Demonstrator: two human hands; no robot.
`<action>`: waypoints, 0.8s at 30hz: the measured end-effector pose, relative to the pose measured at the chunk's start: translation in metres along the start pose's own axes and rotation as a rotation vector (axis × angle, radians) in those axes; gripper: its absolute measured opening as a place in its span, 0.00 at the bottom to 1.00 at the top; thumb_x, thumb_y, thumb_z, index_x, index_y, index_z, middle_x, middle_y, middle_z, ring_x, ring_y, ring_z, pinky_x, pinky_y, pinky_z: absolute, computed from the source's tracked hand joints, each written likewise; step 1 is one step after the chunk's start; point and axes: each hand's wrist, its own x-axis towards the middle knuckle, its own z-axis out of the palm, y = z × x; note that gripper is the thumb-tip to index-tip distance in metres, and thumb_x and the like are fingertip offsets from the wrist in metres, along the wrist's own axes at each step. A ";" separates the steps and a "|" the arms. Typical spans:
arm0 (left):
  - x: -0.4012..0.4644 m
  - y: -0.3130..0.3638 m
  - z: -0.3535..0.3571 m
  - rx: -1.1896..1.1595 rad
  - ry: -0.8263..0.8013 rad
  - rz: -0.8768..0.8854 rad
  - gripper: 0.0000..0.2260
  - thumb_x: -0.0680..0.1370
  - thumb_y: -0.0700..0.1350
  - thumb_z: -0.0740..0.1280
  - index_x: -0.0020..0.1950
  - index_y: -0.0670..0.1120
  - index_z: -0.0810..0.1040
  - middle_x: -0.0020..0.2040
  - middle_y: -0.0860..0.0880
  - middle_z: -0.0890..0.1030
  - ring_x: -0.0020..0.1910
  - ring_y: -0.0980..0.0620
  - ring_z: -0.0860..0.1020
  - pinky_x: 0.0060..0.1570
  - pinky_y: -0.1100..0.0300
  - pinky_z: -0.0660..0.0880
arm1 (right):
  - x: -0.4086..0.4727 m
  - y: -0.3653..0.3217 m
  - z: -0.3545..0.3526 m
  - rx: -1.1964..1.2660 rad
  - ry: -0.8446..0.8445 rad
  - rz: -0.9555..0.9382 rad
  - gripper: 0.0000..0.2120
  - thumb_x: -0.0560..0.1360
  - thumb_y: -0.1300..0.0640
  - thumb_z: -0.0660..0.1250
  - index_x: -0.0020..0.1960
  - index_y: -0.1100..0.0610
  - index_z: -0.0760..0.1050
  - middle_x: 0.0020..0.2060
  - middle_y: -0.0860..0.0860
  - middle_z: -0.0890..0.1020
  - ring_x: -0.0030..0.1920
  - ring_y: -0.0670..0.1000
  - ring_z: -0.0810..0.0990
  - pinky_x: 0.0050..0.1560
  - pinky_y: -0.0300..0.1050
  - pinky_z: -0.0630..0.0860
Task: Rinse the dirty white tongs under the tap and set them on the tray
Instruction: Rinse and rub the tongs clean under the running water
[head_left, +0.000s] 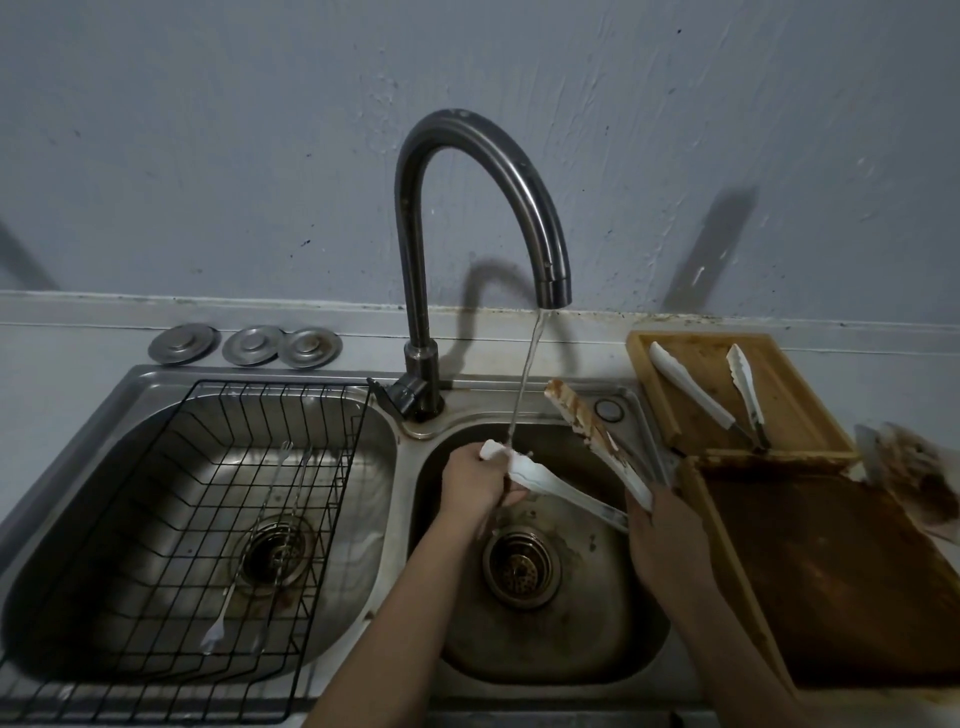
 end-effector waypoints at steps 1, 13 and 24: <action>0.000 0.000 0.000 -0.022 -0.037 -0.032 0.05 0.75 0.35 0.64 0.43 0.41 0.79 0.39 0.42 0.82 0.36 0.48 0.80 0.33 0.60 0.77 | 0.000 0.000 -0.001 0.009 -0.008 0.000 0.07 0.78 0.57 0.59 0.51 0.58 0.73 0.40 0.53 0.78 0.41 0.51 0.78 0.38 0.43 0.75; -0.009 0.006 0.007 -0.869 -0.323 -0.148 0.09 0.74 0.32 0.61 0.37 0.44 0.72 0.31 0.49 0.77 0.31 0.54 0.77 0.39 0.60 0.75 | 0.000 -0.010 0.007 0.130 -0.119 -0.010 0.21 0.80 0.50 0.55 0.31 0.56 0.70 0.27 0.50 0.72 0.28 0.48 0.71 0.29 0.40 0.65; -0.006 0.015 -0.013 -0.807 -0.377 -0.046 0.10 0.80 0.38 0.57 0.45 0.39 0.76 0.36 0.46 0.84 0.37 0.51 0.84 0.45 0.51 0.81 | 0.001 -0.009 0.017 0.172 -0.197 0.059 0.20 0.79 0.46 0.55 0.38 0.58 0.75 0.30 0.52 0.75 0.32 0.50 0.74 0.35 0.45 0.69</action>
